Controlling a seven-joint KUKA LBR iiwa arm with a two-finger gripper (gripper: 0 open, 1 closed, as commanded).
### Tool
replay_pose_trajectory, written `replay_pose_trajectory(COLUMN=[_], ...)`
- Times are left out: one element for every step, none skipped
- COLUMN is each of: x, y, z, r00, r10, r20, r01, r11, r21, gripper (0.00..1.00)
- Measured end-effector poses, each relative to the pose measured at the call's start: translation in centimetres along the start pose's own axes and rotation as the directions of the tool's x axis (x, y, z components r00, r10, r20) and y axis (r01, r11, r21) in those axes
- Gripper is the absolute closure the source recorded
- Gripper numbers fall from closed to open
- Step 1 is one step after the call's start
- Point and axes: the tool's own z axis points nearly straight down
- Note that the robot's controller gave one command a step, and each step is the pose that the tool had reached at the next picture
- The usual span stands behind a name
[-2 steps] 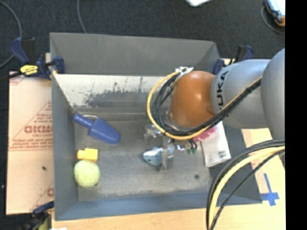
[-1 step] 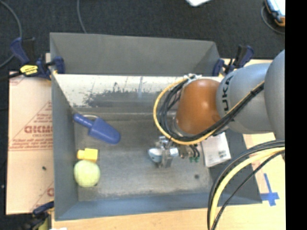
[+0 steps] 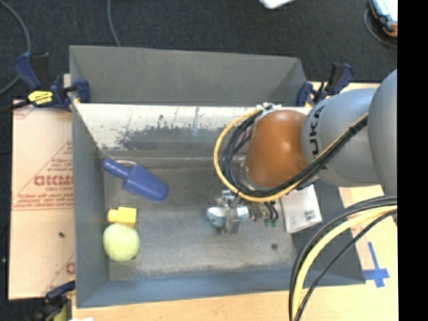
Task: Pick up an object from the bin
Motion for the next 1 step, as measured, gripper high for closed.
replay_pose_trajectory(x=[-4.48], y=[-2.25], z=[0.02], r00=[0.999], r10=[-0.053], r20=[0.007], r01=[0.053], r11=[0.999], r21=[0.002], gripper=[1.0])
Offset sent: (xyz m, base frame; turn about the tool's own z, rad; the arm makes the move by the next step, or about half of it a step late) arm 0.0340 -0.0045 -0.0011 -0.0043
